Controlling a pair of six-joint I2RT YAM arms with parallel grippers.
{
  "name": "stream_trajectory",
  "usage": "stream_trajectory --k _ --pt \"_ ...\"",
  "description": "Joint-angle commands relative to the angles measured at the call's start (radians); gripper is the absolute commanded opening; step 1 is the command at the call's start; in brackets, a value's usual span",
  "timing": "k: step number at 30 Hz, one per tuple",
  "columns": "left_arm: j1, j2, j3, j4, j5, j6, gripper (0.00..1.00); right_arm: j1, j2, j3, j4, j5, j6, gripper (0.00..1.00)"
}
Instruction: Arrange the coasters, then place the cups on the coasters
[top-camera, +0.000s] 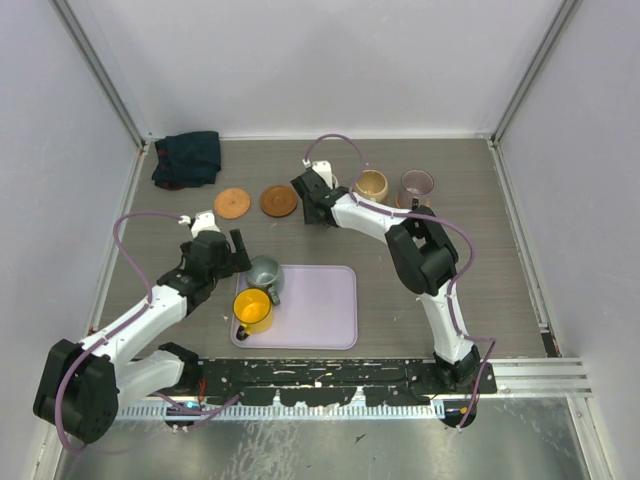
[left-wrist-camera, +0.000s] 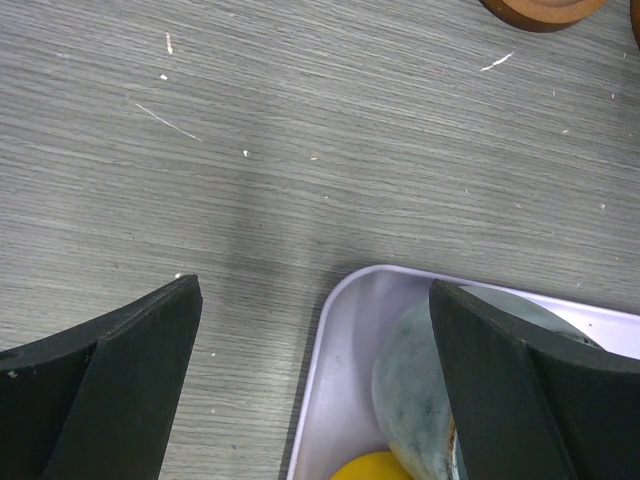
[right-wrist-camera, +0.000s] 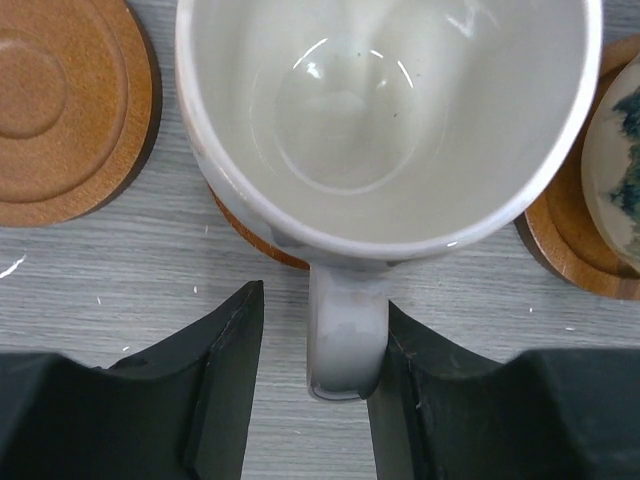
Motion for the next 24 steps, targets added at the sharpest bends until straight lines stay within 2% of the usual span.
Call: stream_trajectory --k 1,6,12,24 --pt "-0.005 -0.010 0.031 0.012 0.010 0.017 0.98 0.012 -0.054 -0.014 0.018 0.008 0.018 0.48" --pt "-0.005 -0.015 0.029 0.009 0.010 0.015 0.98 0.013 -0.071 -0.048 0.018 0.016 0.035 0.49" --pt "-0.005 -0.028 0.030 0.003 0.007 0.016 0.98 0.039 -0.135 -0.113 0.020 0.018 0.045 0.59" --pt "-0.005 -0.036 0.034 -0.008 -0.012 0.020 0.98 0.224 -0.414 -0.322 0.030 0.061 0.033 0.61"
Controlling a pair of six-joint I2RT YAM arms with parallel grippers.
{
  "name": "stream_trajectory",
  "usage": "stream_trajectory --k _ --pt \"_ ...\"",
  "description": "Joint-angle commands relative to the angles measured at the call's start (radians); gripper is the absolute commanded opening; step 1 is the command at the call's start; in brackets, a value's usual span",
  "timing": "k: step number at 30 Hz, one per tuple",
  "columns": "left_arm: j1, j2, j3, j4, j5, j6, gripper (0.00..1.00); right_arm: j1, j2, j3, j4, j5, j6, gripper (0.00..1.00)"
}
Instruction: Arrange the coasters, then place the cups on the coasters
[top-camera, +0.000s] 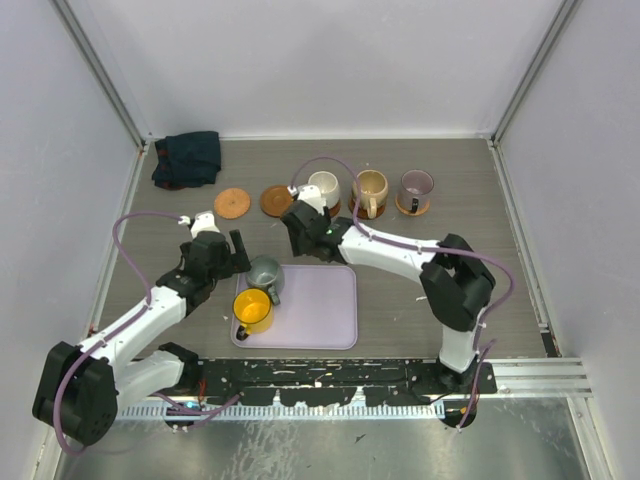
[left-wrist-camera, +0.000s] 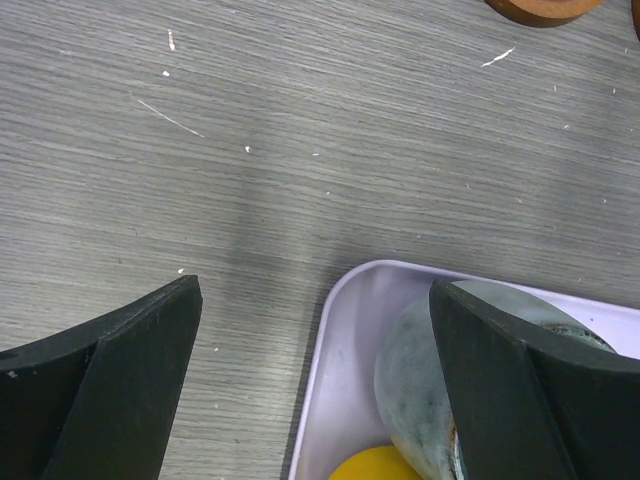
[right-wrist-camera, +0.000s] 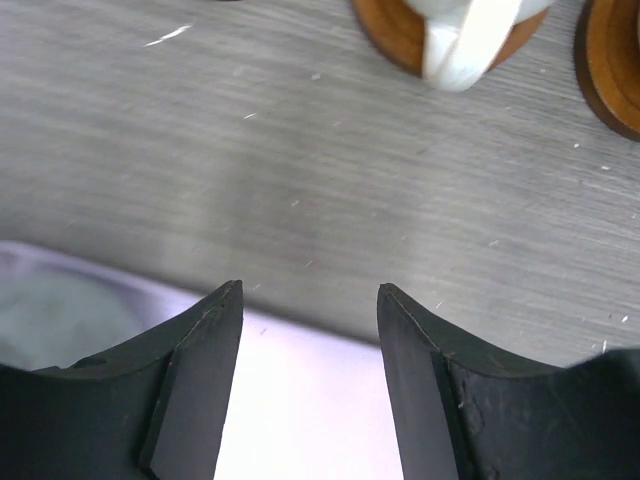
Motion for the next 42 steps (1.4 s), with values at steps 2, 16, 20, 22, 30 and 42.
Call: stream_trajectory --k 2,16,20,22,30,42 --pt "-0.005 -0.026 0.034 0.003 -0.014 0.017 0.98 0.079 -0.147 -0.044 0.020 0.007 0.006 0.61" --pt "-0.019 -0.159 0.053 -0.015 0.161 0.045 0.98 0.128 -0.335 -0.220 0.029 0.168 0.067 0.61" --pt "-0.035 -0.173 0.083 -0.051 0.212 0.042 0.98 0.126 -0.369 -0.250 0.036 0.212 0.087 0.62" --pt "-0.049 -0.164 0.103 -0.086 0.227 0.029 0.98 0.124 -0.388 -0.263 0.036 0.227 0.098 0.62" --pt "-0.168 -0.058 0.165 -0.179 0.229 -0.014 0.98 0.116 -0.434 -0.283 0.036 0.254 0.114 0.62" --pt "-0.328 0.047 0.234 -0.321 0.081 -0.087 0.98 0.115 -0.466 -0.315 0.059 0.235 0.124 0.62"
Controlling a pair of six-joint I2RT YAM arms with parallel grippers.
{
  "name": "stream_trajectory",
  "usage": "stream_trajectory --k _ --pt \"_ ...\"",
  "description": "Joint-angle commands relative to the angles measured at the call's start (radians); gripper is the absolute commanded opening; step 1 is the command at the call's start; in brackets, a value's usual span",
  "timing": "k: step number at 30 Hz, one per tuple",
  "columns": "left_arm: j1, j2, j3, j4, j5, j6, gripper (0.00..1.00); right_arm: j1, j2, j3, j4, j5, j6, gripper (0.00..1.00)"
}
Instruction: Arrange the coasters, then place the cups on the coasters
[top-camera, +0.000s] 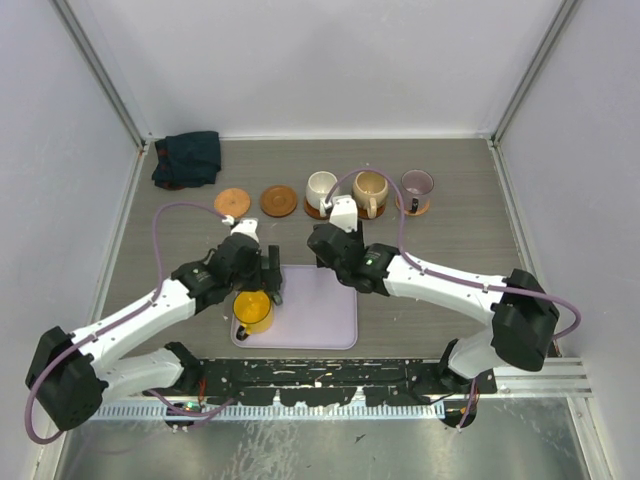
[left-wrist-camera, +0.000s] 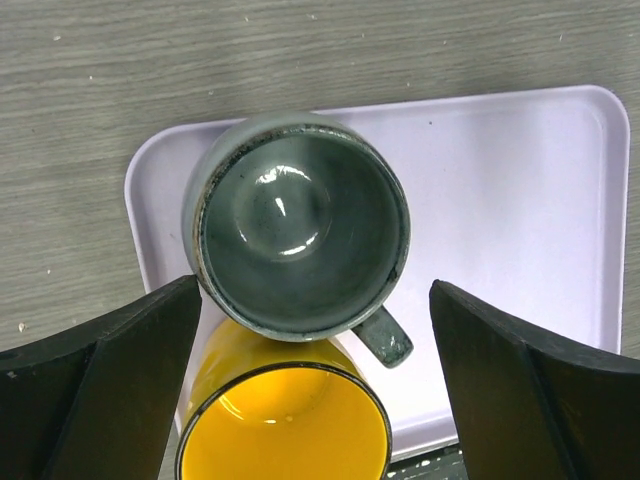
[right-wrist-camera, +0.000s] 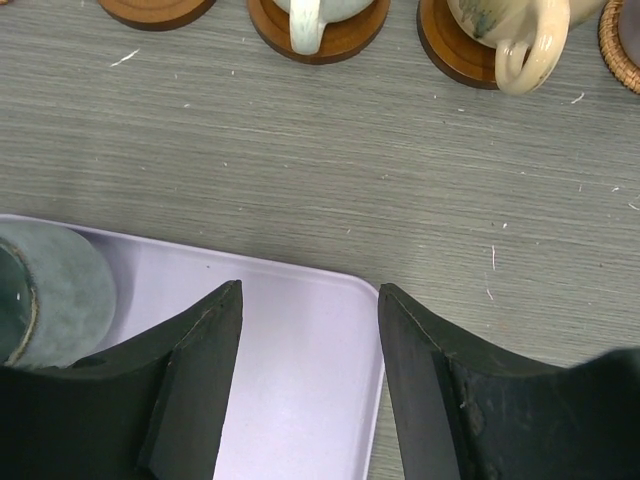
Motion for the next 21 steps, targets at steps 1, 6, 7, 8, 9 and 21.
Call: stream_trajectory --k 1,6,7,8,9,21 --pt "-0.044 0.017 0.055 -0.059 -0.067 -0.048 0.98 -0.003 -0.052 -0.004 0.053 0.021 0.024 0.62" --pt "-0.072 0.075 0.056 -0.082 -0.093 -0.069 0.98 -0.003 -0.061 -0.013 0.068 0.013 0.021 0.62" --pt "-0.076 0.091 0.058 -0.086 -0.100 -0.073 0.98 -0.004 -0.060 -0.015 0.068 0.011 0.020 0.62" --pt "-0.079 0.105 0.060 -0.089 -0.107 -0.075 0.98 -0.003 -0.059 -0.015 0.068 0.010 0.020 0.62" --pt "-0.081 0.117 0.061 -0.092 -0.113 -0.078 0.98 -0.003 -0.059 -0.016 0.068 0.009 0.020 0.62" --pt "-0.090 0.102 0.027 -0.129 -0.169 -0.095 0.98 -0.003 -0.047 -0.016 0.062 0.012 0.031 0.62"
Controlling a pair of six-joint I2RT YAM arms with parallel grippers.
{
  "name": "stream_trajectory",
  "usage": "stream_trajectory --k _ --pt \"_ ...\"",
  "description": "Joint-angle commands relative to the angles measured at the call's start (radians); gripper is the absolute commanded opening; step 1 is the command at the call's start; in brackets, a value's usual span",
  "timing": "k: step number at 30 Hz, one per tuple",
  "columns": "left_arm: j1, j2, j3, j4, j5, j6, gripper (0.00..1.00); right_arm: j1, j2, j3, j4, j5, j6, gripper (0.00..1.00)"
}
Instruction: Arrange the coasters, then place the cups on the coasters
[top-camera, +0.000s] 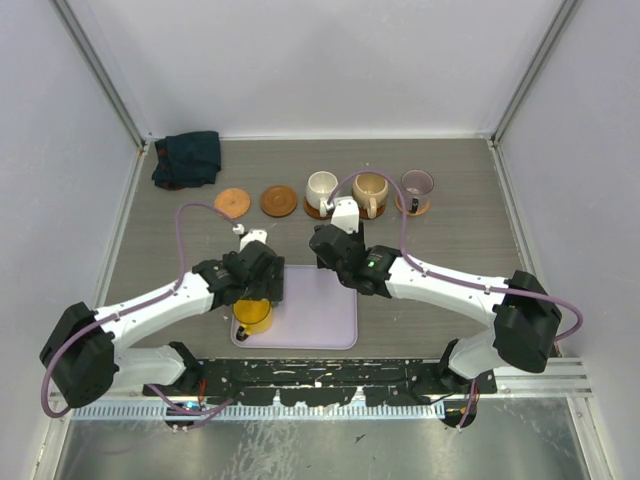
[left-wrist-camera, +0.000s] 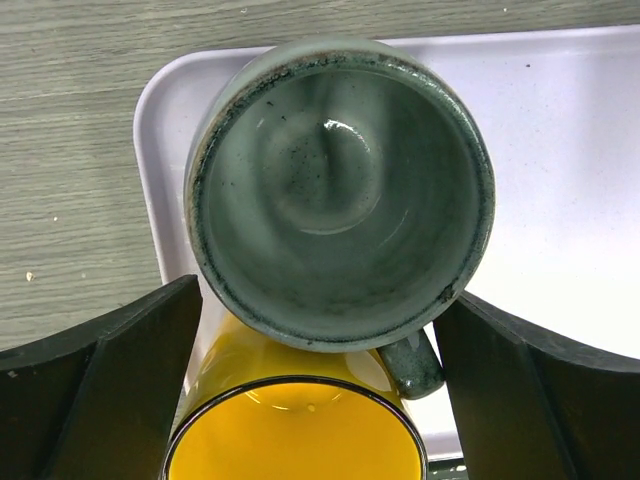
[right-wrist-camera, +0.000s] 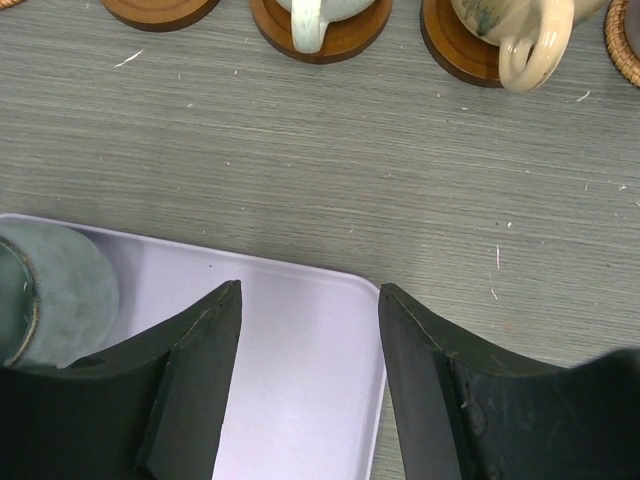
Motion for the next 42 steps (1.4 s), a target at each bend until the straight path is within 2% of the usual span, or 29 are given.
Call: stream_trajectory --k 1,11,24,28,31,33,42 --pt "-0.004 -0.057 -0.007 -0.034 -0.066 -0.022 0.98 -0.003 -0.026 0.016 0.034 0.014 0.029 0.63" --pt "-0.003 -0.101 -0.010 -0.091 -0.151 -0.085 0.98 -0.003 0.014 0.045 0.031 -0.007 0.023 0.63" --pt "-0.004 -0.056 -0.009 -0.079 -0.106 -0.067 1.00 -0.003 0.016 0.046 0.031 -0.003 0.021 0.63" --pt "-0.003 -0.048 -0.011 -0.064 -0.101 -0.055 0.97 -0.003 0.022 0.049 0.031 -0.001 0.021 0.63" --pt "-0.004 -0.038 -0.011 -0.057 -0.105 -0.044 0.90 -0.003 0.028 0.050 0.031 0.000 0.021 0.63" --pt "-0.003 -0.029 -0.007 -0.056 -0.109 -0.040 0.73 -0.003 0.032 0.050 0.031 -0.001 0.021 0.63" --pt "-0.004 0.003 -0.001 -0.043 -0.095 -0.026 0.62 -0.003 0.032 0.051 0.031 0.000 0.023 0.63"
